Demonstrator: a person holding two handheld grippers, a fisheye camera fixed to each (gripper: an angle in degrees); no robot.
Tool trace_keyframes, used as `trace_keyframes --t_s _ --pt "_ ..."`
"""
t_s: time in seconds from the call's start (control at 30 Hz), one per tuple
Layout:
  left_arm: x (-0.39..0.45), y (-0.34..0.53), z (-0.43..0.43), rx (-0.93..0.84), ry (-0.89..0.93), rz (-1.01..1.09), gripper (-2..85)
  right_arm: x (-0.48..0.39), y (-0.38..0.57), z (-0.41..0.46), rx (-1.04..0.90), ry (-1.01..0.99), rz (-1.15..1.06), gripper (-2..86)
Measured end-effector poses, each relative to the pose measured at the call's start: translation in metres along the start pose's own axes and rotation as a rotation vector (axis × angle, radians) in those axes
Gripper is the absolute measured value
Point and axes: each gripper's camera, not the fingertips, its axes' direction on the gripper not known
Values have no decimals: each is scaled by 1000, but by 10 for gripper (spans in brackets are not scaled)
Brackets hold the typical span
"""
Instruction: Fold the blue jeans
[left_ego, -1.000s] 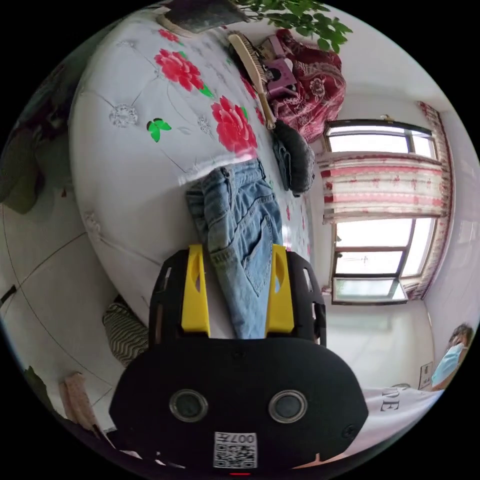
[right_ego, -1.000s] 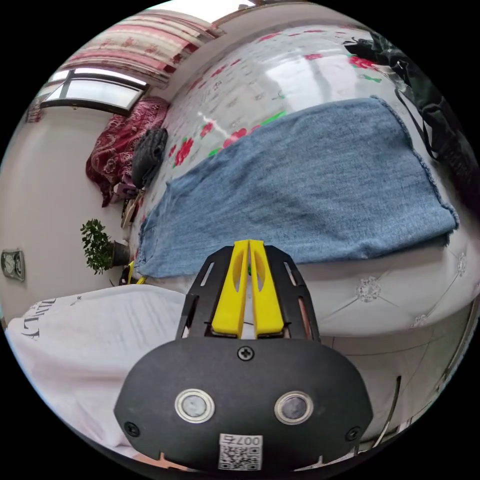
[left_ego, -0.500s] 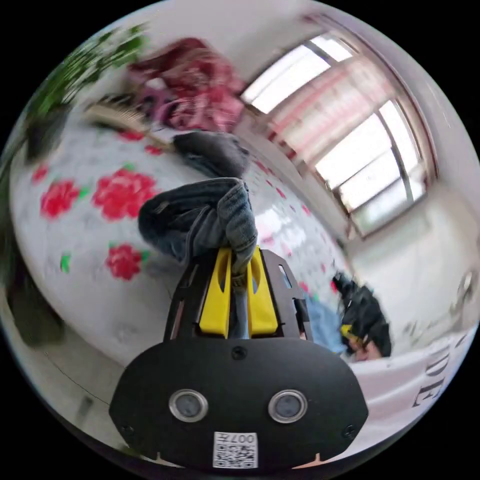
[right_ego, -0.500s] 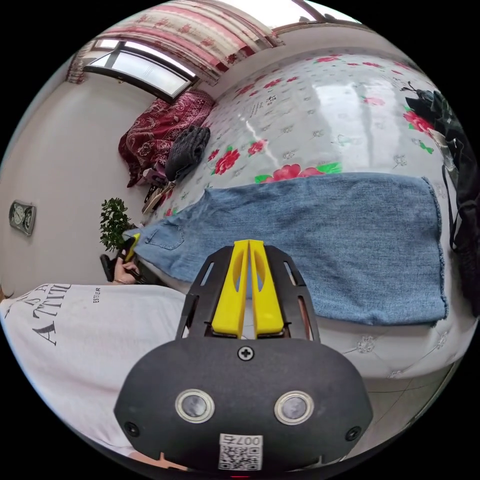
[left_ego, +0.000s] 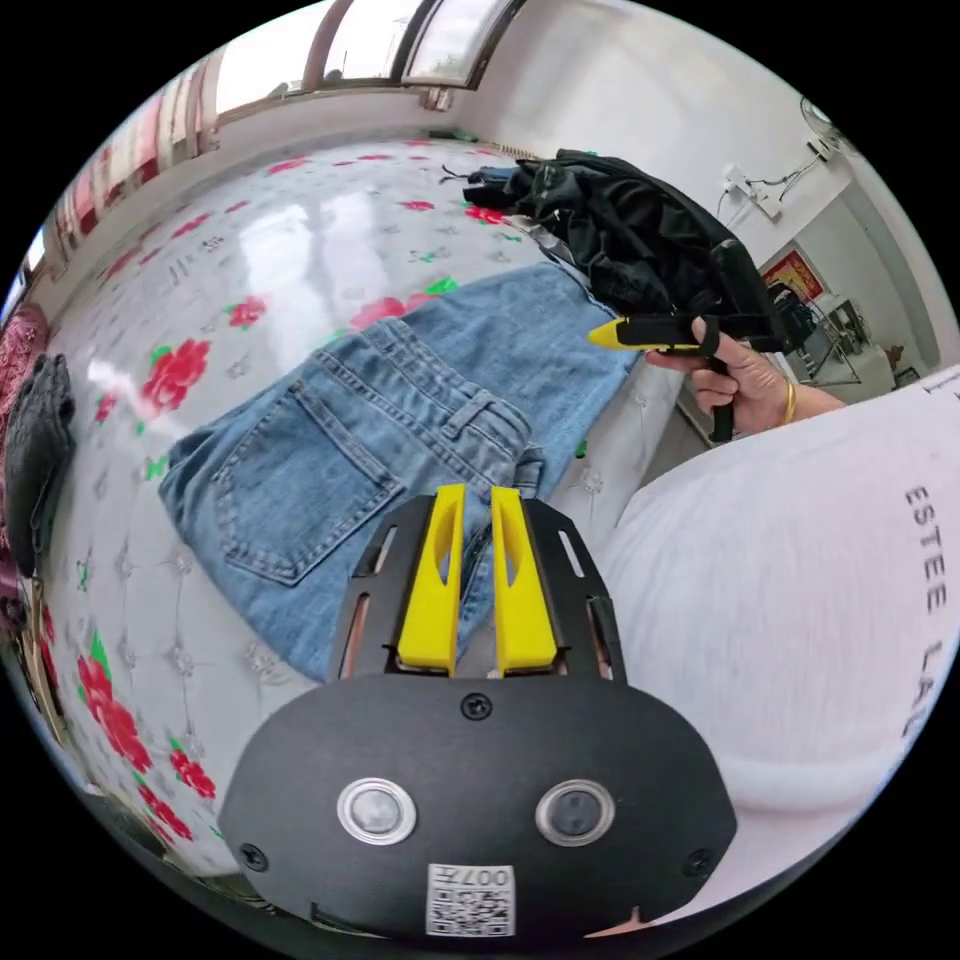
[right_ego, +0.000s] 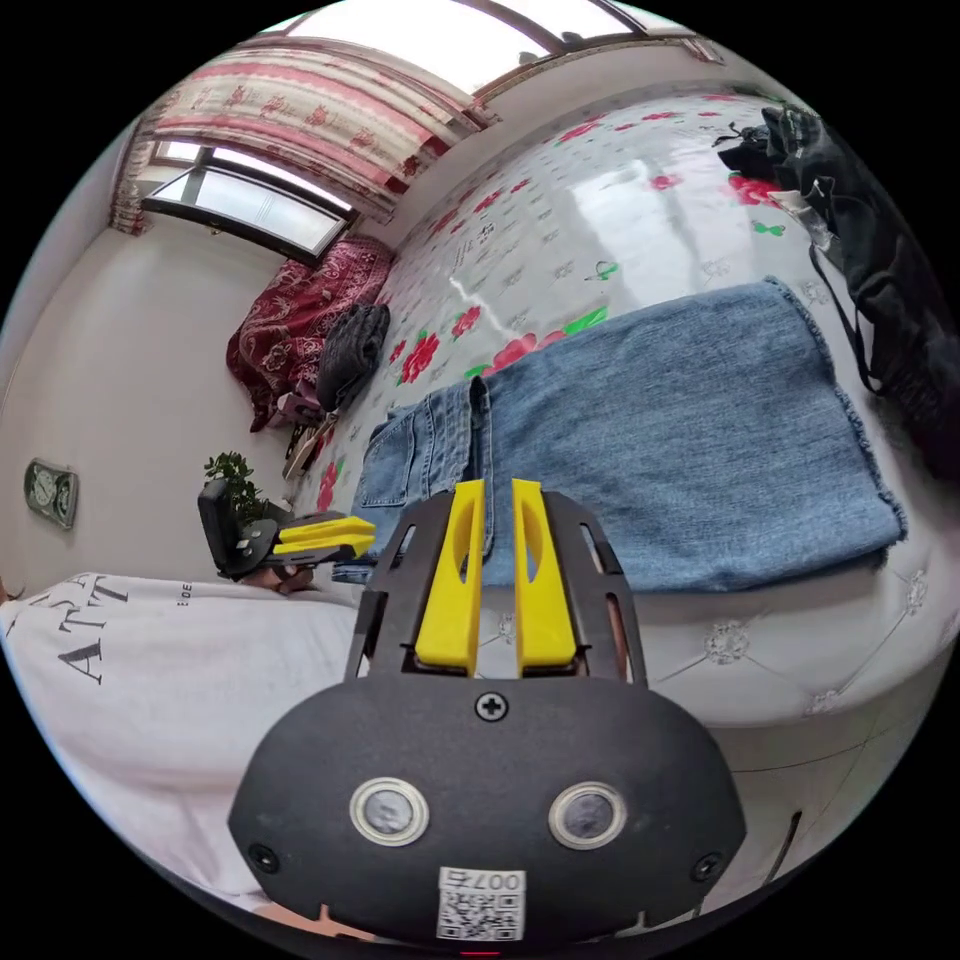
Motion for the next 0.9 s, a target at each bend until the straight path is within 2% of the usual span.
trace_keyframes --t_s 0.23,0.33,0.4,0.53,0.6,0.67,0.8,0.9 --pt "-19 25 -9 -58 -101 -117 73 -27 -20 67 -214 -72 -180 72" --pt "-10 31 25 -195 -136 -115 63 -31 -30 107 -345 -3 -223 88" --pt "-9 38 52 -225 -155 -165 61 -24 -34 131 -475 3 -199 94" --pt "0 22 41 -238 -197 -193 42 -18 -47 100 -361 3 -179 91" --pt "12 22 18 -151 -292 -169 12 -5 -50 88 -347 -5 -144 91" --pt "11 26 5 -110 -310 -213 3 15 -52 87 -370 -47 -66 90" --pt "-19 46 -1 -100 -202 -465 -5 45 -55 105 -438 -248 95 86" --pt "-27 54 5 -124 -148 -526 -7 44 -58 119 -470 -340 113 74"
